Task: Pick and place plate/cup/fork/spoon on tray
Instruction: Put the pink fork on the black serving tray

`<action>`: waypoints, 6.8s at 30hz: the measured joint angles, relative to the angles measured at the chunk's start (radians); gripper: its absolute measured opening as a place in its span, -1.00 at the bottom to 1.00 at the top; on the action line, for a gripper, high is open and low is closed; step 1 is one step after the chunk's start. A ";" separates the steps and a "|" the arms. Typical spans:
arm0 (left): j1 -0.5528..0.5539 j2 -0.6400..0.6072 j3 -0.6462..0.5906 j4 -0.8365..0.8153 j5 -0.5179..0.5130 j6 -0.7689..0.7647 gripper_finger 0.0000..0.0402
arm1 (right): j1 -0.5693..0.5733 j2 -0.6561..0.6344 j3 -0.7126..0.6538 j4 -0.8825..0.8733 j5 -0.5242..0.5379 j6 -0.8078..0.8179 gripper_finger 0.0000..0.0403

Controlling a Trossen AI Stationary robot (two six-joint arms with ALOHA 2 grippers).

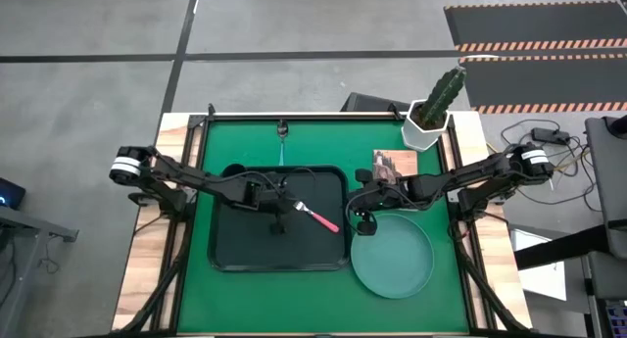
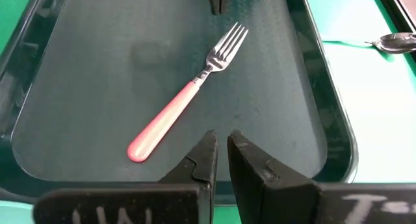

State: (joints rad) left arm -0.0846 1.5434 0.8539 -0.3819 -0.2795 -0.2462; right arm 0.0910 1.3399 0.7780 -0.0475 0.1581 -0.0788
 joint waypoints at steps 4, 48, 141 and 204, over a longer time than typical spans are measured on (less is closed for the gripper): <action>0.009 0.023 -0.001 0.013 0.000 0.000 -1.00 | 0.000 0.000 0.000 -0.001 0.000 0.000 -0.87; 0.091 0.097 -0.010 0.245 -0.100 0.162 -1.00 | 0.000 0.000 0.000 -0.027 0.000 0.019 -0.87; 0.134 0.200 -0.031 0.530 -0.039 0.139 -1.00 | 0.000 0.001 -0.001 -0.052 0.000 0.034 -0.87; 0.138 0.223 -0.047 0.575 -0.046 0.158 -1.00 | 0.000 0.001 -0.001 -0.053 -0.001 0.042 -0.87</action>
State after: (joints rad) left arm 0.0532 1.7660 0.8073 0.1928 -0.3260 -0.0883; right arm 0.0910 1.3407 0.7773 -0.1001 0.1570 -0.0364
